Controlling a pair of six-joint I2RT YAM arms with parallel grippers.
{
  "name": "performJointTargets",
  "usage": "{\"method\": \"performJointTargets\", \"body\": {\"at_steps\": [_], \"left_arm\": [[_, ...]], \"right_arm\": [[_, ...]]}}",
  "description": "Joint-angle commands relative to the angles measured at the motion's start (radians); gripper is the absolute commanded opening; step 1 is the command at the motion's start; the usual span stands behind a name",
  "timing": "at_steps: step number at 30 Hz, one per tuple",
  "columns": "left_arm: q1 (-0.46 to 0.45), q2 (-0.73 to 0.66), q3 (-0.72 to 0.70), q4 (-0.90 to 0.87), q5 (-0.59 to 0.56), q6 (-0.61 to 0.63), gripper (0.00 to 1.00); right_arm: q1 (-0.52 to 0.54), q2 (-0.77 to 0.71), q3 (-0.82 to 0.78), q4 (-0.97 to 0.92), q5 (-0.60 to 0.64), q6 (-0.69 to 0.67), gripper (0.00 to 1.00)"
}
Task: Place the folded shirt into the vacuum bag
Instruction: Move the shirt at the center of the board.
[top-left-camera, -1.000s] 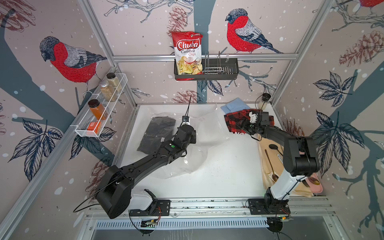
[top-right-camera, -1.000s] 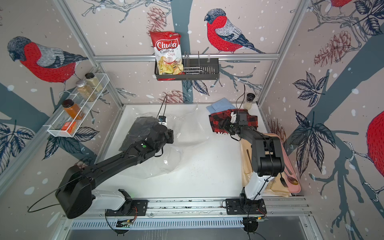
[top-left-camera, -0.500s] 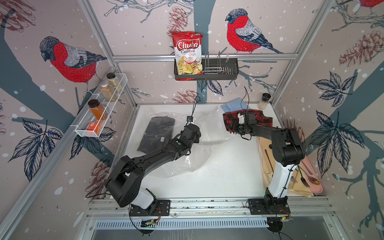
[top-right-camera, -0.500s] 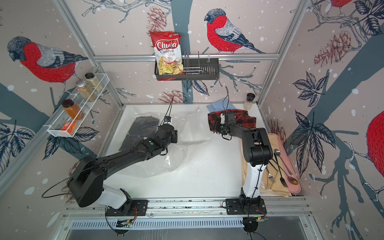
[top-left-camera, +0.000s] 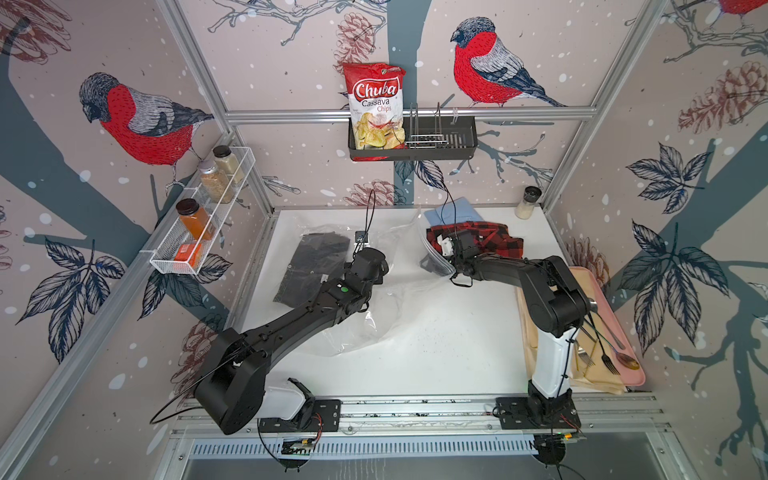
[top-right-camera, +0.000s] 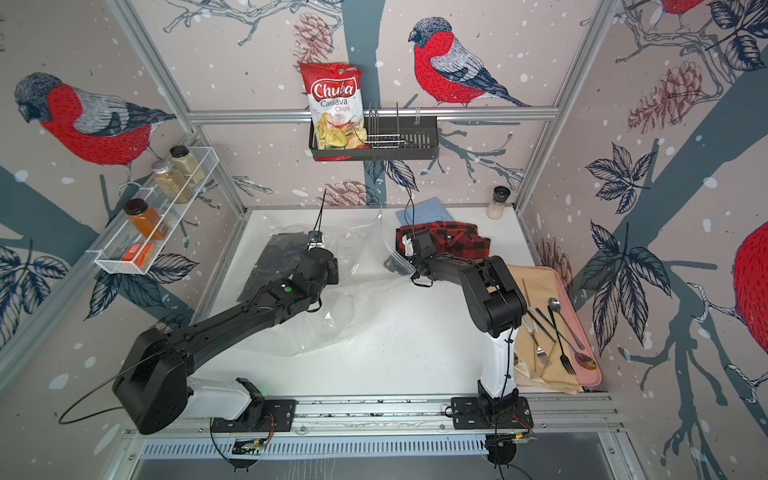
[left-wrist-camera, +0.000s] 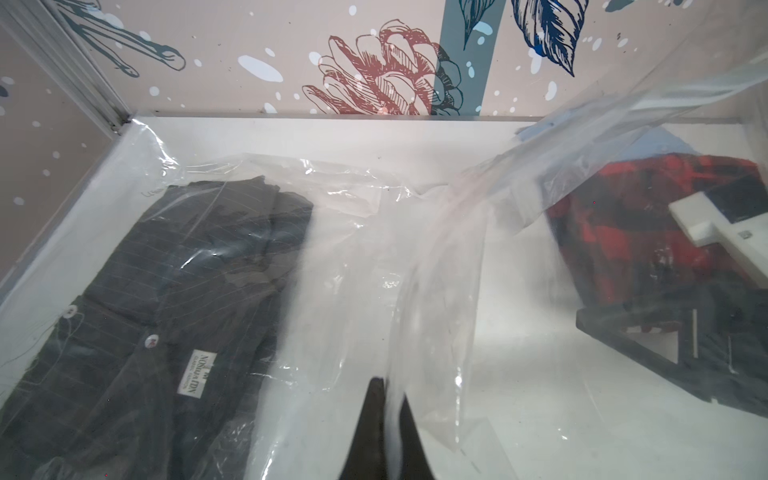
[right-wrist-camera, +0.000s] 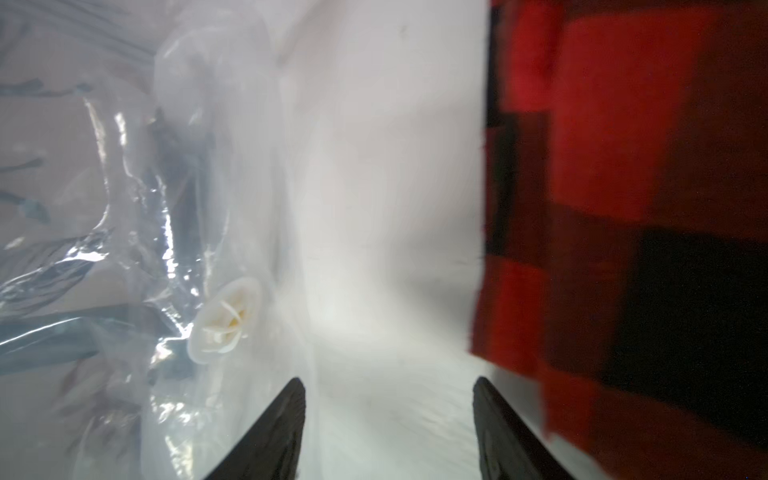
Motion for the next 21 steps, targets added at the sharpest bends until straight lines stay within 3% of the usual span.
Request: {"method": "performJointTargets", "body": {"at_steps": [1,5,11,16,21], "left_arm": [[0.006,-0.034,-0.012,-0.028,-0.052,0.009,0.00],[0.017,-0.076,-0.035,-0.035,-0.061,0.011,0.00],[0.028,-0.098,-0.036,-0.055,-0.054,0.015,0.00],[0.028,-0.098,-0.034,-0.054,-0.031,0.007,0.00],[0.029,-0.082,-0.031,-0.052,-0.018,0.002,0.00]], "right_arm": [[-0.007,-0.052,0.001,0.029,-0.052,0.046,0.64],[-0.079,-0.192,-0.085,0.035,-0.052,0.038,0.65],[-0.304,-0.286,-0.162,-0.034,-0.022,-0.041,0.65],[-0.434,-0.240,-0.131,-0.102,0.036,-0.110,0.65],[-0.450,-0.107,-0.097,-0.109,0.046,-0.145,0.64]]}}
